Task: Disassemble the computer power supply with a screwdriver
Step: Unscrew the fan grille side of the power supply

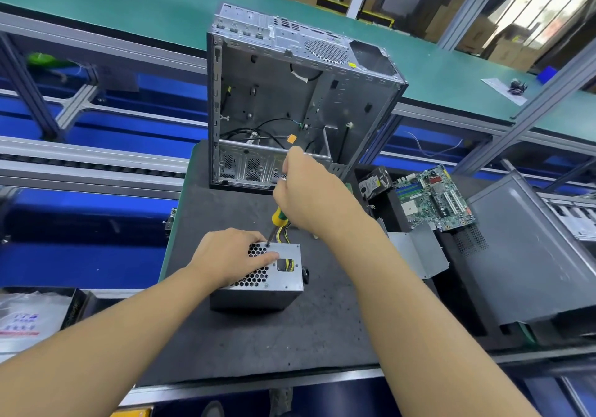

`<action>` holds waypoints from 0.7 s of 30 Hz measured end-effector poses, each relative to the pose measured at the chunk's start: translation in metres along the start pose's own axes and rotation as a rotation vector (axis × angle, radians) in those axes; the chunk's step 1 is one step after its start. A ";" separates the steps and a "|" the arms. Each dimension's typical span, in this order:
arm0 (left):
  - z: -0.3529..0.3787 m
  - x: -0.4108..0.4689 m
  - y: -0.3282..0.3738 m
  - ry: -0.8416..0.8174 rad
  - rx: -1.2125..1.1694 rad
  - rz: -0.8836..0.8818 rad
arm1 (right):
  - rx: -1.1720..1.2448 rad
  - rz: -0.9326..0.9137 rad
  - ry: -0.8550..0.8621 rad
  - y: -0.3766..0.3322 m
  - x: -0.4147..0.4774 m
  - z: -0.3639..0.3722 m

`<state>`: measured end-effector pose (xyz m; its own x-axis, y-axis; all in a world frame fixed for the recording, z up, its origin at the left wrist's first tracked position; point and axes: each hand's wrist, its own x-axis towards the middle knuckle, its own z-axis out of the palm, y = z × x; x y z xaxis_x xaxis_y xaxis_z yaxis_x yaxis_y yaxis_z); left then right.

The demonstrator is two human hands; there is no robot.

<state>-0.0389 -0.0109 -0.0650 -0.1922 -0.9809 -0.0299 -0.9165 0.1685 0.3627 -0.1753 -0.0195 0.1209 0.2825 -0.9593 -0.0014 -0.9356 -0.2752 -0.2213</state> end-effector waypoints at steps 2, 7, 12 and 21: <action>0.001 -0.001 0.000 0.009 -0.004 0.004 | 0.124 0.005 -0.056 -0.001 0.001 -0.004; 0.002 -0.002 -0.001 0.022 -0.002 0.010 | 0.221 0.003 -0.151 0.000 0.000 -0.008; 0.003 -0.001 -0.002 0.033 -0.006 0.021 | 0.215 -0.037 -0.159 0.001 0.000 -0.006; 0.003 -0.001 -0.003 0.040 -0.034 0.019 | 0.122 -0.038 0.019 -0.002 0.002 0.003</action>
<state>-0.0374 -0.0101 -0.0687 -0.1944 -0.9808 0.0146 -0.9004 0.1843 0.3941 -0.1717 -0.0208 0.1181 0.3124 -0.9496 0.0271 -0.8910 -0.3028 -0.3382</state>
